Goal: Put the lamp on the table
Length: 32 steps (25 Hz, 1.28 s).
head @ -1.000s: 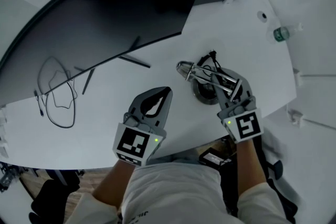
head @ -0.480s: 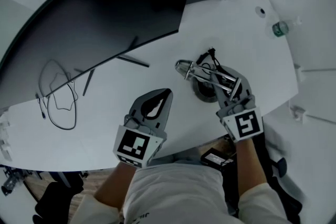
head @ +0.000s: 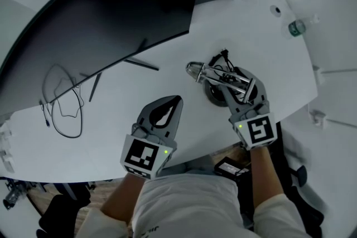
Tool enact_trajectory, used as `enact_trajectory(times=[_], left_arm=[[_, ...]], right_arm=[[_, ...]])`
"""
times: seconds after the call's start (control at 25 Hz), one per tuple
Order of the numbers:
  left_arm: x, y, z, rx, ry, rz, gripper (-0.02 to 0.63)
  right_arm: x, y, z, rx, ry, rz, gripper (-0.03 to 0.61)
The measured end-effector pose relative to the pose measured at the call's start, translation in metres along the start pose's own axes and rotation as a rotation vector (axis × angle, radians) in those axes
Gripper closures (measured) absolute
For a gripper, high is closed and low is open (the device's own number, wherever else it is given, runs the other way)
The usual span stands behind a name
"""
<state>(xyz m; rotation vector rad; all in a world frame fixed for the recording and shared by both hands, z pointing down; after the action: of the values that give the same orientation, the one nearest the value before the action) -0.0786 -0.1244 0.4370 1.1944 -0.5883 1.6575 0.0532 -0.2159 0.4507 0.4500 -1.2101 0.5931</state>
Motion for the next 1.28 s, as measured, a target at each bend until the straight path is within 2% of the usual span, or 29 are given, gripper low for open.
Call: enact_trajectory(times=[0.92, 1.28], left_arm=[[-0.007, -0.028, -0.028, 0.025, -0.037, 0.048, 0.611], [-0.012, -0.041, -0.040, 0.047, -0.049, 0.073, 0.611]], right_arm=[[0.003, 0.003, -0.052, 0.070, 0.028, -0.024, 0.388], [-0.001, 0.011, -0.079, 0.097, 0.012, 0.023, 0.388]])
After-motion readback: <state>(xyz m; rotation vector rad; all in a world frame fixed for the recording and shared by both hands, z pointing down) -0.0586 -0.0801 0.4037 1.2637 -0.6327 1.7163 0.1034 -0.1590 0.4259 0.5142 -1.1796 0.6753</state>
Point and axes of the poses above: the fingertips, and each gripper's own axes: z forward along the fingers, y to its left, x out of its underside, the point moved 3 cm from there along -z, backward along the fingers, and after that the axes turned 5 degrees about z, right-handed, at the moved point
